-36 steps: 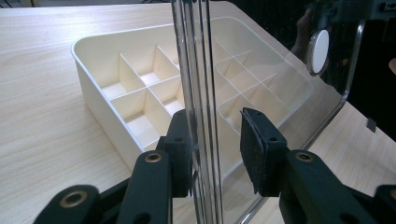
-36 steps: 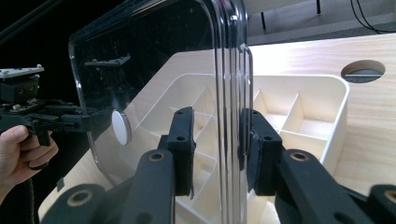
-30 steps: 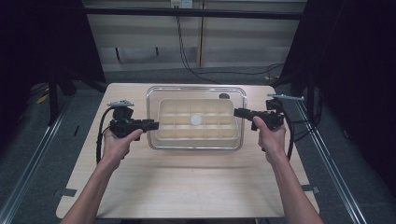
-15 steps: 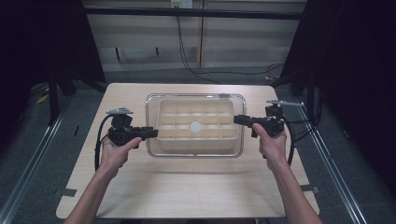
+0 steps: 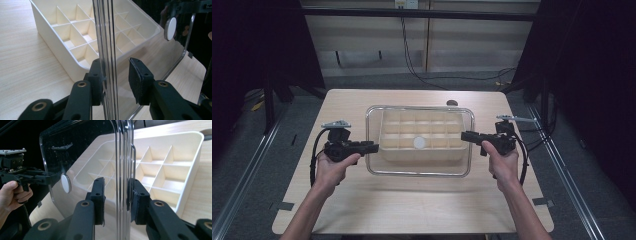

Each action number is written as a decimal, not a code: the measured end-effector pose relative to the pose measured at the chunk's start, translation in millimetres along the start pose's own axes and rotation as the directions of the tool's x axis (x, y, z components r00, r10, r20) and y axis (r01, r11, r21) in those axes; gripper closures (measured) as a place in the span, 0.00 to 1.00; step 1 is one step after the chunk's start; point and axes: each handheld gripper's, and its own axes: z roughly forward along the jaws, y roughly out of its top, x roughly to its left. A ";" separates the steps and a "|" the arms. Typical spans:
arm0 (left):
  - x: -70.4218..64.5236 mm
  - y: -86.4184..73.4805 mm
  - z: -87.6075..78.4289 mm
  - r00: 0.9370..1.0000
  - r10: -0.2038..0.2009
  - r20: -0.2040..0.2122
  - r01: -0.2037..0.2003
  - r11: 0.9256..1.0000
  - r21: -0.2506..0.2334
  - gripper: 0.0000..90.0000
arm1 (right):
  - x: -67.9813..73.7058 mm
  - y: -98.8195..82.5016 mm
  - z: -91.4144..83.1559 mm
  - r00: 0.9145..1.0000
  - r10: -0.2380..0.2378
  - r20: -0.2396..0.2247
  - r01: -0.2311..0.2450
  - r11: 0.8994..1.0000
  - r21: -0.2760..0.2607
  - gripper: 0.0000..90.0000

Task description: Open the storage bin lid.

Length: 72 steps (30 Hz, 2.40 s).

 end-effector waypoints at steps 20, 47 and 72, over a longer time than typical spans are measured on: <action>-12.7 -26.5 -7.3 1.000 -0.020 0.017 0.020 0.999 0.038 0.71 | 14.0 -18.9 -14.8 1.000 0.003 -0.013 -0.003 1.000 0.019 0.79; -28.5 -70.2 -12.3 1.000 -0.028 0.013 0.026 0.992 0.124 0.71 | 16.9 -71.5 -20.5 0.999 0.051 -0.016 -0.049 0.995 0.089 0.78; -20.7 -93.0 6.6 0.996 -0.083 0.030 0.076 0.981 0.180 0.70 | -3.3 -106.2 -12.5 0.994 0.107 -0.001 -0.106 0.989 0.105 0.78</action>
